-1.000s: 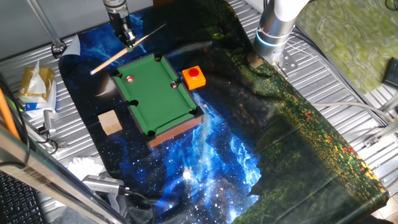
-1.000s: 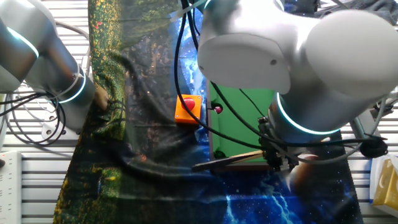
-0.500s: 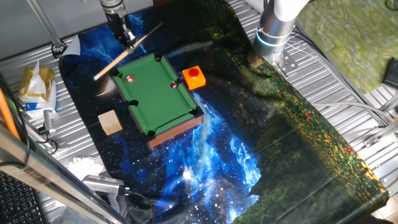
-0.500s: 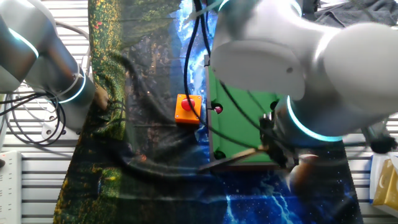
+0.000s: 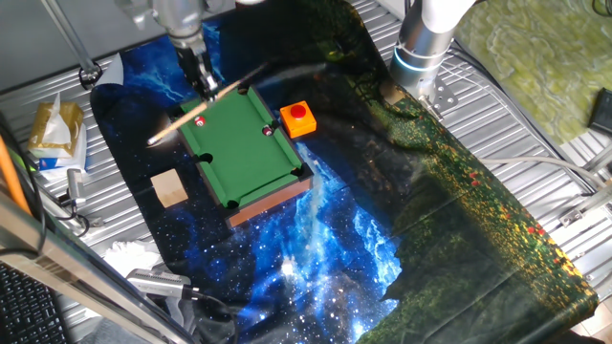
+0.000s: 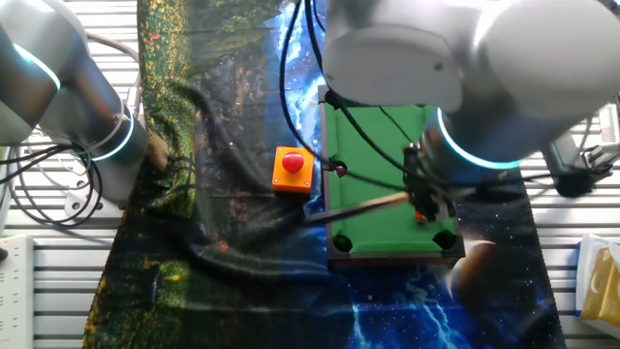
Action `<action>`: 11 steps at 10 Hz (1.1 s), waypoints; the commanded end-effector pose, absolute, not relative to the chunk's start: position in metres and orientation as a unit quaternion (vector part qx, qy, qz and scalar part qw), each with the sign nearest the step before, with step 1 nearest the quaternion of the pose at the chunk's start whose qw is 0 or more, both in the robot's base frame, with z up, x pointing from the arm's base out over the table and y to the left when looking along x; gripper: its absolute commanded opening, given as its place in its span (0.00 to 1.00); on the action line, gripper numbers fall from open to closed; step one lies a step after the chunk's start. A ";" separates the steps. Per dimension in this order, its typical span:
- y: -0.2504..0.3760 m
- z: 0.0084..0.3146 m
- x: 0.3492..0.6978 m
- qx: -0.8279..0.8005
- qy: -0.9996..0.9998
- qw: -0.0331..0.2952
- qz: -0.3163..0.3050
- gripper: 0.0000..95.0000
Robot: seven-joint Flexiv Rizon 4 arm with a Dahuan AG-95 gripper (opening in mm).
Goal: Hit the pool ball
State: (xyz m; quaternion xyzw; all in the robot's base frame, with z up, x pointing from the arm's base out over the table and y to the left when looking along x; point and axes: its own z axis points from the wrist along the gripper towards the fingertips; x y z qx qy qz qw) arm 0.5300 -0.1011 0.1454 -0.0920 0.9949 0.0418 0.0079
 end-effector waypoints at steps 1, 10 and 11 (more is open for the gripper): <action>-0.086 0.138 0.532 -0.070 0.997 0.012 0.037 0.00; -0.079 0.101 0.534 -0.068 0.997 0.030 0.036 0.00; -0.078 0.099 0.533 -0.067 0.997 0.032 0.035 0.00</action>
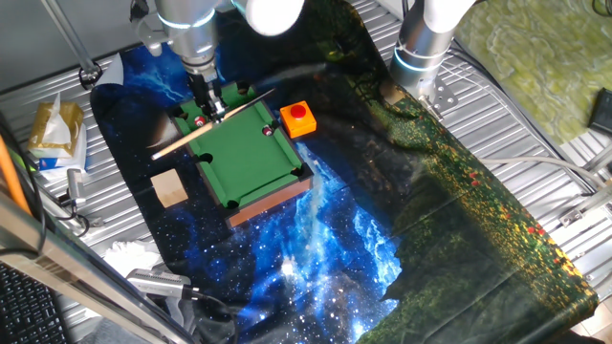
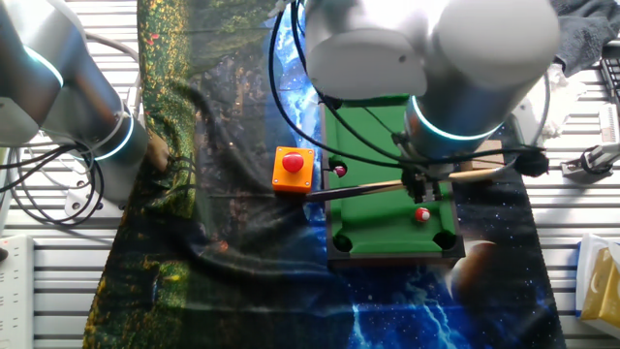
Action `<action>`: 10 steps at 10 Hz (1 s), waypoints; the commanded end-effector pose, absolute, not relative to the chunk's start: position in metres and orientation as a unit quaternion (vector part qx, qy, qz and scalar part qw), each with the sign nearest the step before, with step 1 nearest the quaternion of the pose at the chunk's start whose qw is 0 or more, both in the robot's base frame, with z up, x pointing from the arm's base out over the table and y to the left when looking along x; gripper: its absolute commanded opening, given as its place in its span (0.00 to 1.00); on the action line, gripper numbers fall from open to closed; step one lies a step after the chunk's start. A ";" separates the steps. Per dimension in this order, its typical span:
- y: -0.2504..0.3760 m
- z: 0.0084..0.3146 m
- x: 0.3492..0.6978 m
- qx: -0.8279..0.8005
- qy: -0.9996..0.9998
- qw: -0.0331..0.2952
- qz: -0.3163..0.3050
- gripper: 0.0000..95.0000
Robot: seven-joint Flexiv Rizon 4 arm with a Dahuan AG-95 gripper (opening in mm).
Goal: Hit the pool ball
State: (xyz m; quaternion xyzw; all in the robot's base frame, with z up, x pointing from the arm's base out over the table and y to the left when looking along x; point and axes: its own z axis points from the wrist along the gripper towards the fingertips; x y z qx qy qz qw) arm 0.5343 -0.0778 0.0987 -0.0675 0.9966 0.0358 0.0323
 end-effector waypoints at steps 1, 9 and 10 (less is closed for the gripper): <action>-0.077 0.097 0.533 -0.066 0.997 0.034 0.035 0.00; -0.075 0.081 0.532 -0.074 0.995 0.051 0.030 0.40; -0.074 0.081 0.532 -0.077 0.995 0.052 0.032 0.40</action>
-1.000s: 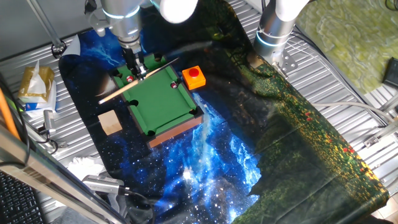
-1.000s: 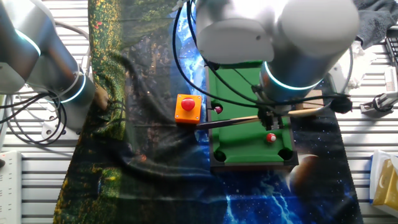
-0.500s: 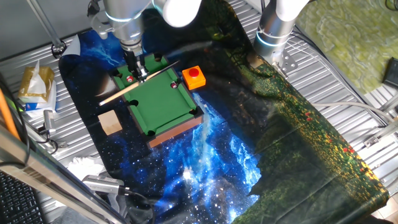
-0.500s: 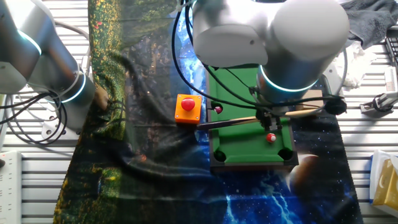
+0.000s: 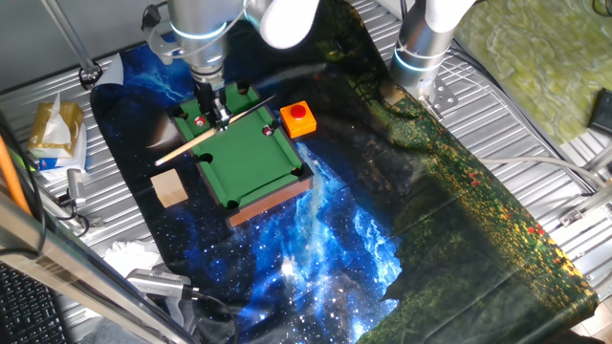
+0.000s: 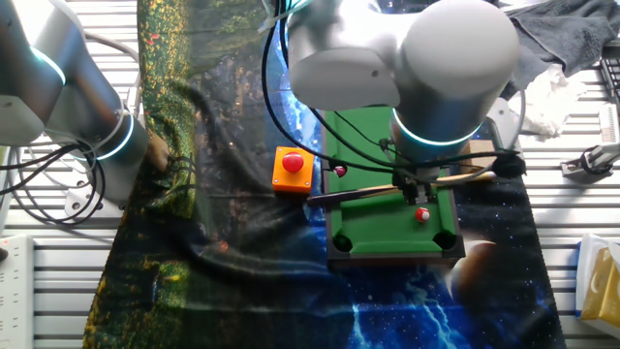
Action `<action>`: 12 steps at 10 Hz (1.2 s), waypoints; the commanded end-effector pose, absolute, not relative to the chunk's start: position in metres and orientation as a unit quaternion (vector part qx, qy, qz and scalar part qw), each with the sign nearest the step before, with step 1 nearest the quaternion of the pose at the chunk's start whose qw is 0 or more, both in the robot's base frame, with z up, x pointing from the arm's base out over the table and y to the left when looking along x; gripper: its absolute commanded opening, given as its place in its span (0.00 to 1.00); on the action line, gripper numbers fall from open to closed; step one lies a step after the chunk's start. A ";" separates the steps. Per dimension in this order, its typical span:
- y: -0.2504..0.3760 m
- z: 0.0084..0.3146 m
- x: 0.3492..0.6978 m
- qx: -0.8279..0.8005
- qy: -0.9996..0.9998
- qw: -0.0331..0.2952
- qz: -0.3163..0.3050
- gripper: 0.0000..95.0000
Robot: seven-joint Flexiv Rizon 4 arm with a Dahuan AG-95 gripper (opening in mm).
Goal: Hit the pool ball
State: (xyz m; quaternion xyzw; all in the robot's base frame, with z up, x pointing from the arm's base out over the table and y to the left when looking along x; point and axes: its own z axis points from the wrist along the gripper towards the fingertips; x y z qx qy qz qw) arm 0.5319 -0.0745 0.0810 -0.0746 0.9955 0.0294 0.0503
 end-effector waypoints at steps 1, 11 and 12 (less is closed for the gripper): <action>-0.074 0.081 0.532 -0.086 0.994 0.057 0.040 0.80; -0.072 0.163 0.529 -0.105 0.994 0.031 0.006 0.00; -0.071 0.164 0.529 -0.103 0.994 0.032 0.006 0.00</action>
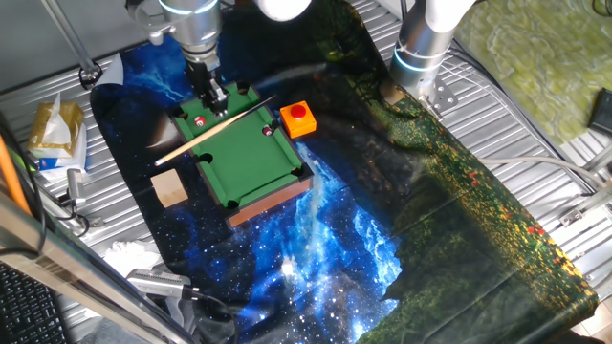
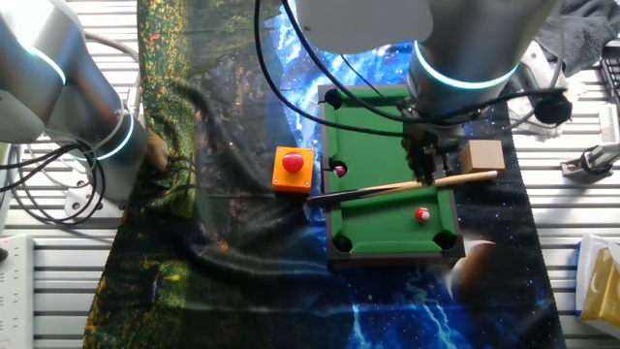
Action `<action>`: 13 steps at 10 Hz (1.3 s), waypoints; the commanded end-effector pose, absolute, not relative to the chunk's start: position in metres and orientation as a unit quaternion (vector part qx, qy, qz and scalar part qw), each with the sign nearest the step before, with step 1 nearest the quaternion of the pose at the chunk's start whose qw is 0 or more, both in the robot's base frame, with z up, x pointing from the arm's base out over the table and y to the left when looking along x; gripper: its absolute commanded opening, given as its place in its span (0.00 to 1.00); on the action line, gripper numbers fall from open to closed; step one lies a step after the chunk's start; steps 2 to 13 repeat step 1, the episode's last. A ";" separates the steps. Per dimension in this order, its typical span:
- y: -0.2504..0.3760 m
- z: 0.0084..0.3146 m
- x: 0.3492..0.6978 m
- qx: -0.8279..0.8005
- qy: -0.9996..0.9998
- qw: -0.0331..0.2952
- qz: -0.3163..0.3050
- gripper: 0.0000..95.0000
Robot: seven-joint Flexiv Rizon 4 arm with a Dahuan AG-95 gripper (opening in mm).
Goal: Hit the pool ball
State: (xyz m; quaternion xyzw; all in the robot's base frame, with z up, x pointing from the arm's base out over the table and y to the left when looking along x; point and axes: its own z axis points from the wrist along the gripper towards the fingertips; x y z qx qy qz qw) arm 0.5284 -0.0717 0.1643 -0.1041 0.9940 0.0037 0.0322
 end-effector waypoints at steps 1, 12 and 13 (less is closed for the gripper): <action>-0.071 0.165 0.529 -0.105 0.994 0.031 0.008 0.00; -0.071 0.165 0.529 -0.105 0.994 0.031 0.008 0.00; -0.071 0.165 0.529 -0.105 0.994 0.031 0.008 0.00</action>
